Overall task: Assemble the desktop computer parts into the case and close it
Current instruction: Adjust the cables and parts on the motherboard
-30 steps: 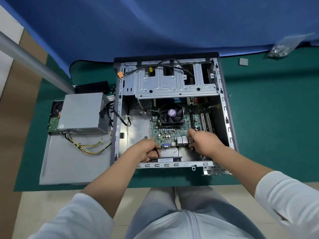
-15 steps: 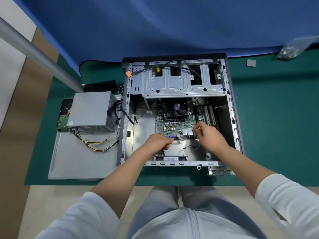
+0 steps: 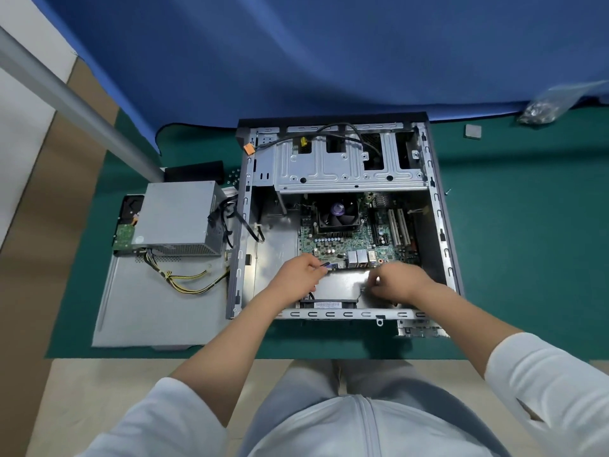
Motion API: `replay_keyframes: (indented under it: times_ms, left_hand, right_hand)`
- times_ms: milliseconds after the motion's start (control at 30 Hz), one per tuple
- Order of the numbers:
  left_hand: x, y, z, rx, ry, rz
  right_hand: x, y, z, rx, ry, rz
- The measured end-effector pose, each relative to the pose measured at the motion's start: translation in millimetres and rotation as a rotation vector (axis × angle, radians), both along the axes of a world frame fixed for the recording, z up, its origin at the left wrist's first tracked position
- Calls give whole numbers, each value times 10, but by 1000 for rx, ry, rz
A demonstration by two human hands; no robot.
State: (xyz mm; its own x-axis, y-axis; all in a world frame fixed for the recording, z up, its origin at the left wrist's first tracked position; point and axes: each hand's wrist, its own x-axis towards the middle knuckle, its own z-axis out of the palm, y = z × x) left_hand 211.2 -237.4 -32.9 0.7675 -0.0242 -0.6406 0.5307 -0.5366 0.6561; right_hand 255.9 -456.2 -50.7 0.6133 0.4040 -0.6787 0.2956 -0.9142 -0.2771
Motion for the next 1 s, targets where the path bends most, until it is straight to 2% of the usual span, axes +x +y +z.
replay_keyframes:
  times_ms: [100,167,233,333,433,533,633,733,800,867,933,1000]
  left_hand:
    - [-4,11,18,-1,-66,109]
    - [-4,19,21,-23,-71,130]
    - [-12,-7,27,-103,-55,122]
    - [6,-88,58,-212,-44,116]
    - [13,-185,99,-227,-43,-14]
    - [-45,-213,136,-147,-118,-126]
    - [-79,-185,146,29,-217,-193]
    - [-111,-195,166,212,-288,-263]
    - [-168,-194,141,323,-336,-300]
    - [-241,-173,119,364,-354,-253]
    - [-264,-161,113,386,-366,-200]
    - [-246,-177,122,393,-359,-202]
  right_hand:
    - [25,-60,168,197,-175,-86]
    - [17,-74,296,319,-218,-139]
    - [-9,-22,392,366,-154,-175]
    - [-67,147,469,459,40,-328]
    - [-132,316,443,531,48,-430]
    - [-191,395,431,507,22,-396]
    - [-240,403,473,543,51,-354]
    - [-198,352,484,598,43,-443]
    - [-111,269,436,520,-45,-521]
    - [-18,172,352,325,-110,-515]
    - [51,133,262,109,-116,-357]
    - [89,175,196,-5,-109,-201]
